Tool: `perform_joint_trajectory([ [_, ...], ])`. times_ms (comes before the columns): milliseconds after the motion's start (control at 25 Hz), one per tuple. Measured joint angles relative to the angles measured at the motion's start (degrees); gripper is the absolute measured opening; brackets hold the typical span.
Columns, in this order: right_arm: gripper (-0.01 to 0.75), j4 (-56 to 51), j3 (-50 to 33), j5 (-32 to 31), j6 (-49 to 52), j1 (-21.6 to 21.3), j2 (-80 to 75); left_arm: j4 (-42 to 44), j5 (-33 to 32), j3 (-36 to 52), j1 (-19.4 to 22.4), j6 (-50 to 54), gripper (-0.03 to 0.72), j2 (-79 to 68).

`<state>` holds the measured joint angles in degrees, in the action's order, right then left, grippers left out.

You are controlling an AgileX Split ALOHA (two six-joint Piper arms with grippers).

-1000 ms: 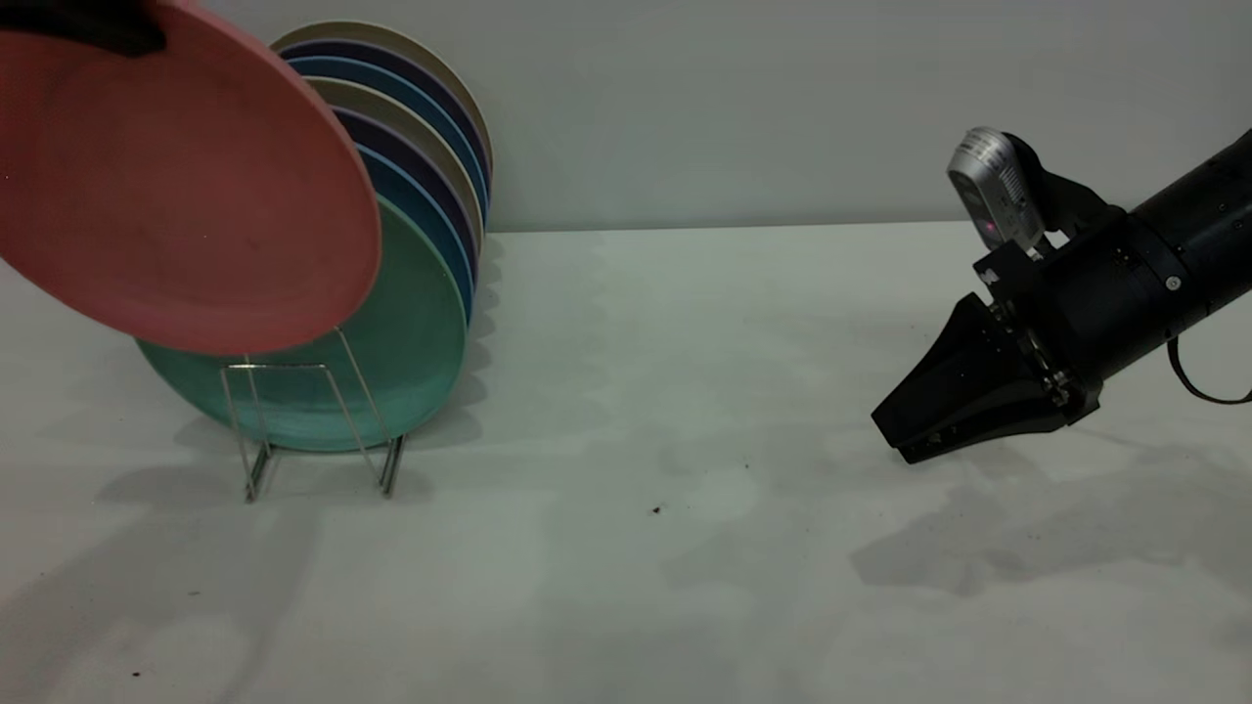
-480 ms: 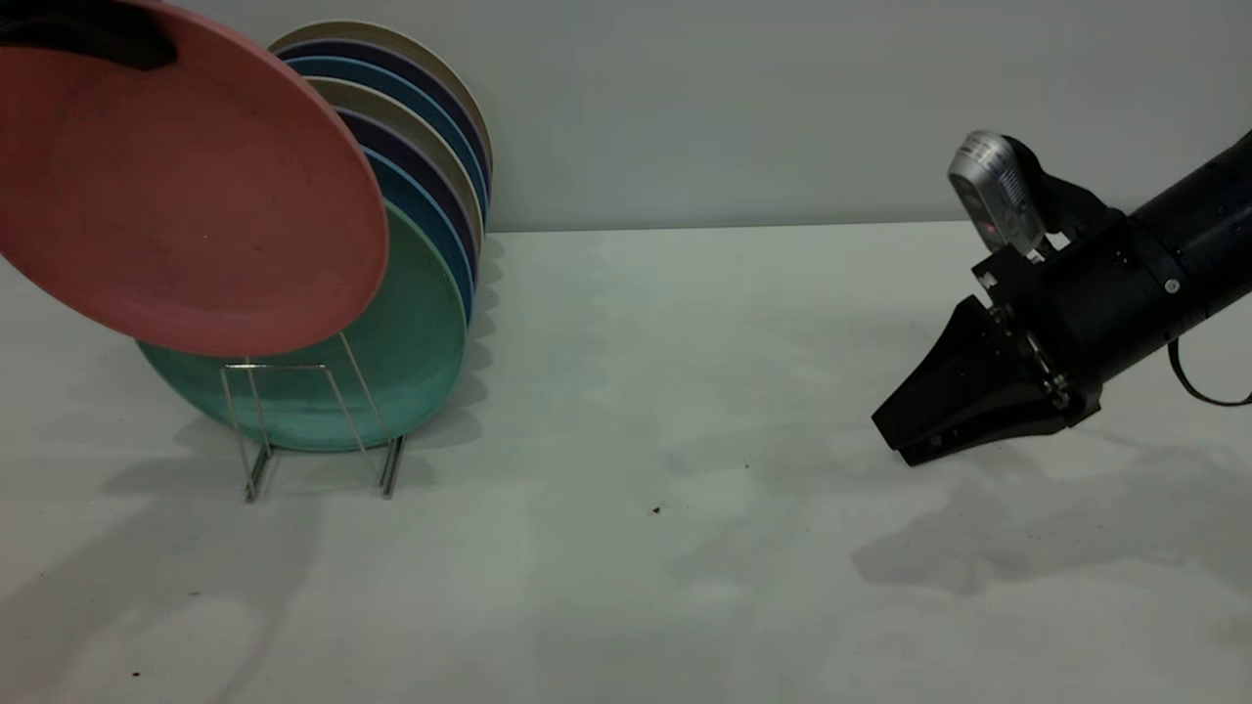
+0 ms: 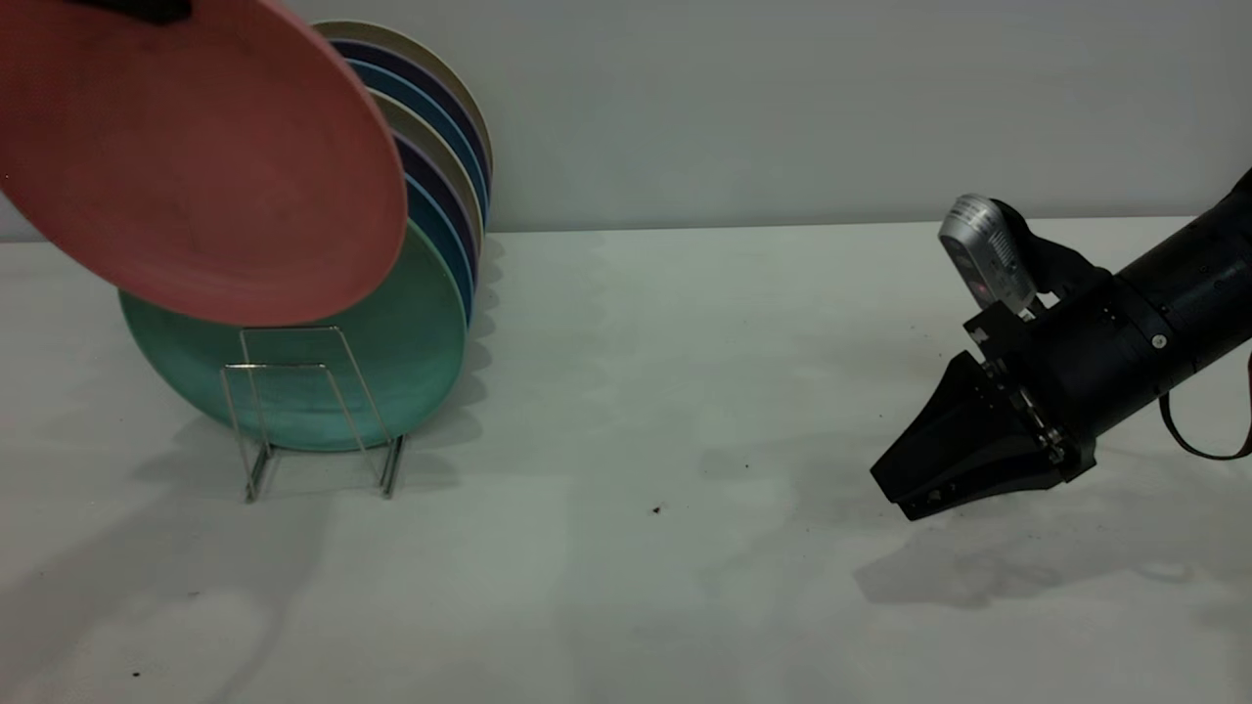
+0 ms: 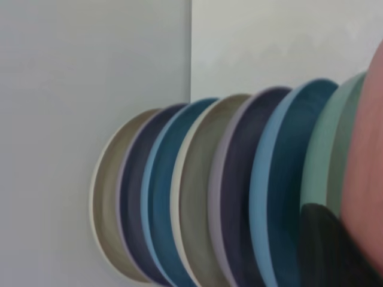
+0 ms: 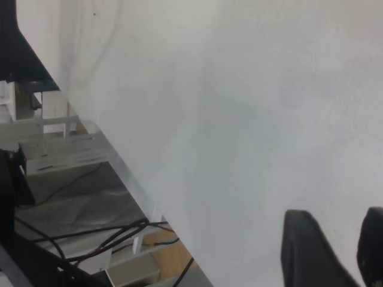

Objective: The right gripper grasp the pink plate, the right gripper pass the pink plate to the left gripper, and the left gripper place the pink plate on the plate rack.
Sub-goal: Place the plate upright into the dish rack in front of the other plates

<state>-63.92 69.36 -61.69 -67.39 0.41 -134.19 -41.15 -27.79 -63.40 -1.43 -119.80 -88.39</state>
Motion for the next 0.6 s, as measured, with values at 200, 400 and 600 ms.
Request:
perform_joint_trajectory([
  [200,0.237,0.05,0.00,0.00,0.00,0.00,0.00,0.11,-1.66,-1.28,0.00,0.85,0.079,-2.75],
  [400,0.237,0.05,0.00,0.00,0.00,0.00,0.00,0.25,-0.87,-2.16,0.00,0.85,0.079,-4.62],
  [600,0.237,0.05,0.00,0.00,0.00,0.00,0.00,0.19,0.24,-2.83,0.00,0.84,0.079,-4.84],
])
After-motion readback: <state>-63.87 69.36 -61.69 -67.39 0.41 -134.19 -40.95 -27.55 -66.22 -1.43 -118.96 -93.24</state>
